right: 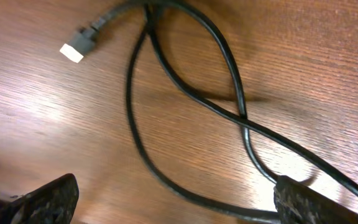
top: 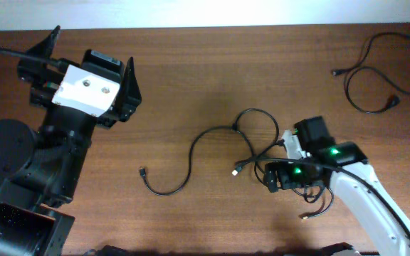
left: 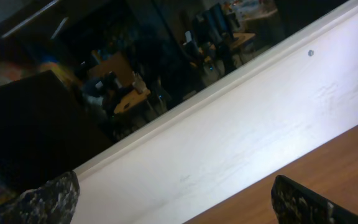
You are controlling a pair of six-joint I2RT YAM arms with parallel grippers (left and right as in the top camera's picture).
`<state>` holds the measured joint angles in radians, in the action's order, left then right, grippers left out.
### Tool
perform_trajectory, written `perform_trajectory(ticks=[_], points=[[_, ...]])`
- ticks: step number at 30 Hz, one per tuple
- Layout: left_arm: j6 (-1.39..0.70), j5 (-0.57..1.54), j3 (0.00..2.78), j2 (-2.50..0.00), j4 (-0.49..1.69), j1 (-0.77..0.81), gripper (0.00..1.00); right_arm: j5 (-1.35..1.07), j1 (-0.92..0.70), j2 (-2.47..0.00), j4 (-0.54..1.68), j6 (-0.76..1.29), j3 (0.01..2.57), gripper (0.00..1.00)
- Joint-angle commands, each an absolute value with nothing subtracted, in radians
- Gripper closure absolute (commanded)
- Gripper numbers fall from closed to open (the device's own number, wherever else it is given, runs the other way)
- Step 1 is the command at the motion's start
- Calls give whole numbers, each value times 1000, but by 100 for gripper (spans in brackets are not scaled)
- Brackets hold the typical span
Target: Untangle cables
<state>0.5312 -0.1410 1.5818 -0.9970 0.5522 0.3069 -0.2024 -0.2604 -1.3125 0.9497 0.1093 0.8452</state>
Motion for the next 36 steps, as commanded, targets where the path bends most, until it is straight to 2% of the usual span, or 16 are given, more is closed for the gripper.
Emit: perform_trajectory(ticks=[1,5,8,10,11,12,13,17,18,25,27,28,30,32,33,36], points=[[516,-116,1578,-994,546,303,1,-28,-321,-1362,909,140,842,3],[516,-115,1578,-994,546,303,1,-22,-323,-1367,802,104,755,3],[516,-107,1578,-994,547,303,1,-199,-350,-1367,701,-136,718,1],[516,-93,1578,-994,548,303,1,-163,-351,-1369,605,-176,718,1],[516,-93,1578,-994,550,303,1,-210,-353,-1365,624,-176,732,1],[516,-93,1578,-994,551,303,1,-393,-353,-1356,689,-287,773,1],[516,-93,1578,-994,551,303,1,-405,-354,-1357,762,-405,780,1],[516,-93,1578,-994,554,303,1,-175,-352,-1366,814,-400,777,1],[516,-93,1578,-994,554,303,1,-188,-353,-1366,833,-321,778,1],[516,-93,1578,-993,553,303,1,-206,-352,-1369,928,-358,782,4],[516,-93,1578,-992,553,303,1,-181,-351,-1383,924,-358,778,27],[516,-93,1578,-992,553,303,1,-171,-352,-1403,908,-358,773,33],[516,-93,1578,-988,553,303,1,-171,-352,-1469,866,-358,767,63],[516,-93,1578,-981,553,303,1,-168,-352,-1518,848,-358,767,82],[516,-93,1578,-976,554,303,1,-169,-351,-1542,829,-358,767,96],[516,-93,1578,-968,554,303,1,-303,-363,-1543,837,-377,811,96]])
